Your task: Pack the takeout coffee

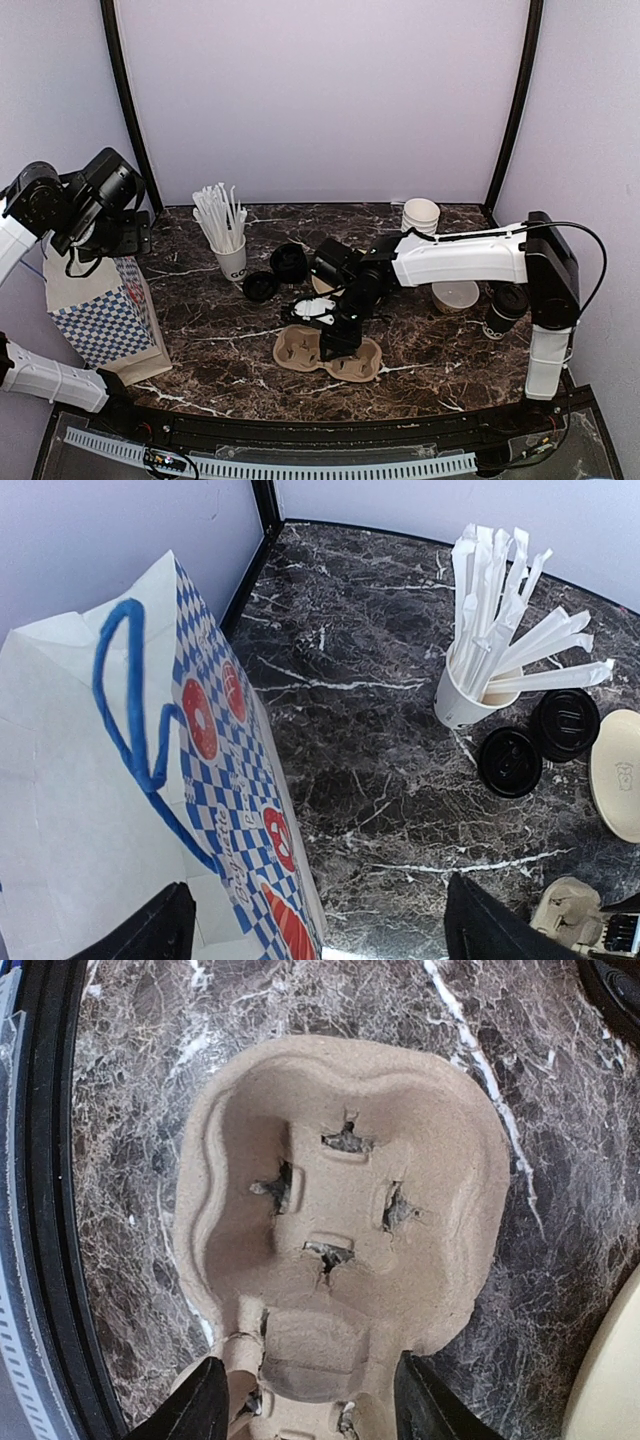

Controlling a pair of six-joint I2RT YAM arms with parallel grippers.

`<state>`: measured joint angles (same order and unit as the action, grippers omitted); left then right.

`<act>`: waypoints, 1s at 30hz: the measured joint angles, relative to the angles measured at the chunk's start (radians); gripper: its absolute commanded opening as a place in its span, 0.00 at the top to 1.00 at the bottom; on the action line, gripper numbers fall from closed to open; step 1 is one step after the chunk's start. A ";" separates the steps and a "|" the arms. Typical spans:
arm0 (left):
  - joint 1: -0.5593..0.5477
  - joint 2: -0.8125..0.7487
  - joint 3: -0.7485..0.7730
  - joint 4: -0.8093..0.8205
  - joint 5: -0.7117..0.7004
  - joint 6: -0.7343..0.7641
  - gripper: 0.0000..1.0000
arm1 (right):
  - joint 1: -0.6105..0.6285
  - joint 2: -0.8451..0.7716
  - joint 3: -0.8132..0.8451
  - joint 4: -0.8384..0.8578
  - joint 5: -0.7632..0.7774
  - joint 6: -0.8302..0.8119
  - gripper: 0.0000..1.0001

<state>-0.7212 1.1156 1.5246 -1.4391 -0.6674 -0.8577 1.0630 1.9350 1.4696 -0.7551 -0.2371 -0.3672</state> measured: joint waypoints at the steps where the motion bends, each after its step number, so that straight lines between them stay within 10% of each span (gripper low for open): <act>1: 0.002 0.001 -0.016 0.011 0.006 0.001 0.10 | 0.000 0.005 0.000 0.000 0.003 0.003 0.47; 30: 0.017 -0.007 -0.122 0.154 0.145 0.016 0.07 | -0.015 -0.056 -0.083 -0.008 0.069 0.055 0.74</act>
<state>-0.7040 1.1088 1.4025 -1.2854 -0.5228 -0.8413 1.0481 1.8793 1.3869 -0.7631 -0.1680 -0.3126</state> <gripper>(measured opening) 0.917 0.271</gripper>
